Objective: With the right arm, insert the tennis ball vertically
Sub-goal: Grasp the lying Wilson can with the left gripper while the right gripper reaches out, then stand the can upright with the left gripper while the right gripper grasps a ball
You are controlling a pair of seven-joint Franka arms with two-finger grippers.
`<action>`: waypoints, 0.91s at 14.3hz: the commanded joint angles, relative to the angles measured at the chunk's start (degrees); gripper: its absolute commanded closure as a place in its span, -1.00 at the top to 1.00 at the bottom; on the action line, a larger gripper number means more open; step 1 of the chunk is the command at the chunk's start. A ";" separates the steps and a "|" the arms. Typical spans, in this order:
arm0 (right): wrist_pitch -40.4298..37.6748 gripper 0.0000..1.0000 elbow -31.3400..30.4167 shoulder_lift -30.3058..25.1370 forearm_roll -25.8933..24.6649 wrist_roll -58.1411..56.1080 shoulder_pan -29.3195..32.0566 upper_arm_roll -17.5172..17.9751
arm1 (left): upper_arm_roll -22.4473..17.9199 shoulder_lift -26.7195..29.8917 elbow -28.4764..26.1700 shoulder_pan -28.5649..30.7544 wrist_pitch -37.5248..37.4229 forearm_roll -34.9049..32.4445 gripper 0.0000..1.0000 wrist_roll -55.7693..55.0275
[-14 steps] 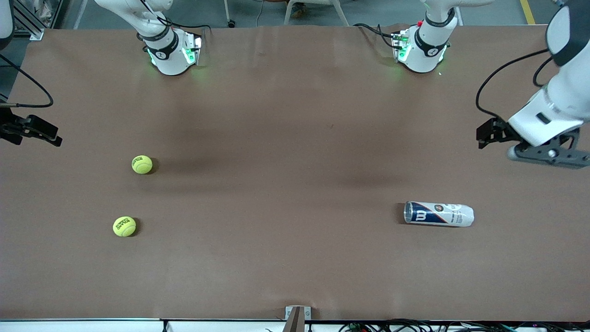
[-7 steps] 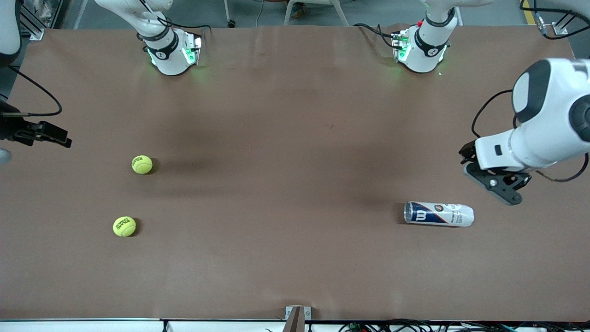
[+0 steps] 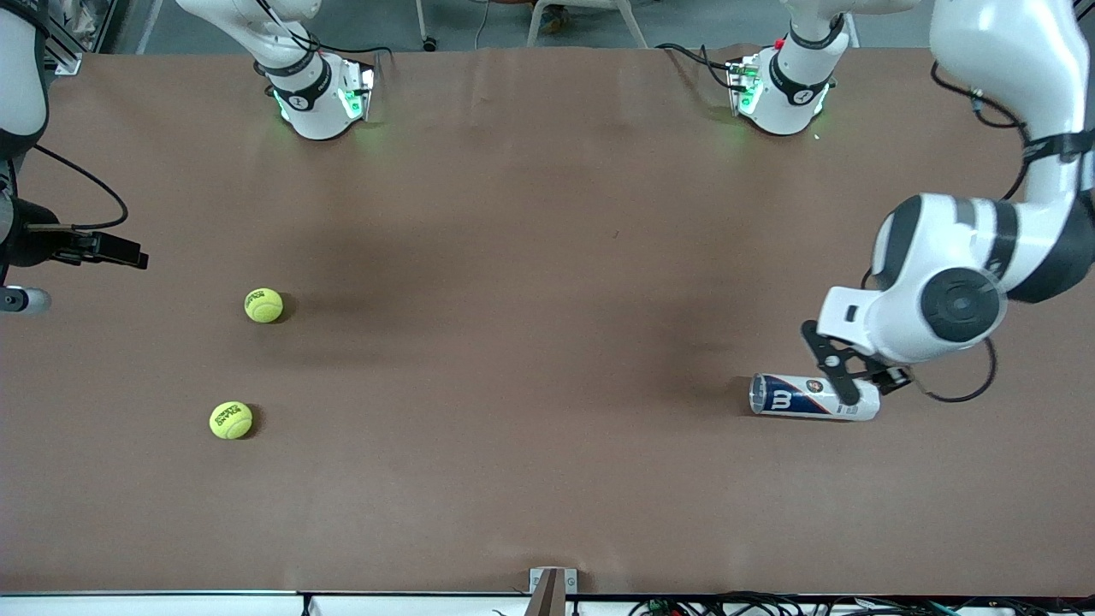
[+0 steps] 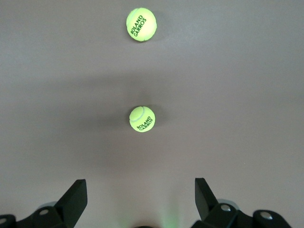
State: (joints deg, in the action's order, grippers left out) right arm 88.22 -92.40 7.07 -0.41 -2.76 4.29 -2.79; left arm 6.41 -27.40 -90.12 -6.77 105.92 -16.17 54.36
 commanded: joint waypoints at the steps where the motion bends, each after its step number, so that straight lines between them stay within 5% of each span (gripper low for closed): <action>1: -0.85 1.00 0.73 1.27 0.59 -0.58 -0.33 0.94 | -0.17 -2.04 0.91 -1.92 0.16 -5.34 1.00 4.08; 13: 9.07 1.00 -12.09 7.77 -0.03 -0.58 -2.80 0.85 | -0.26 -11.71 3.46 -5.44 2.62 -22.94 1.00 2.94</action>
State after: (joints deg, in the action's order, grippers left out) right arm 95.31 -101.53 14.87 -0.41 -2.98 2.46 -1.83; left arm 6.44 -37.32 -88.51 -12.05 108.98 -37.28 57.25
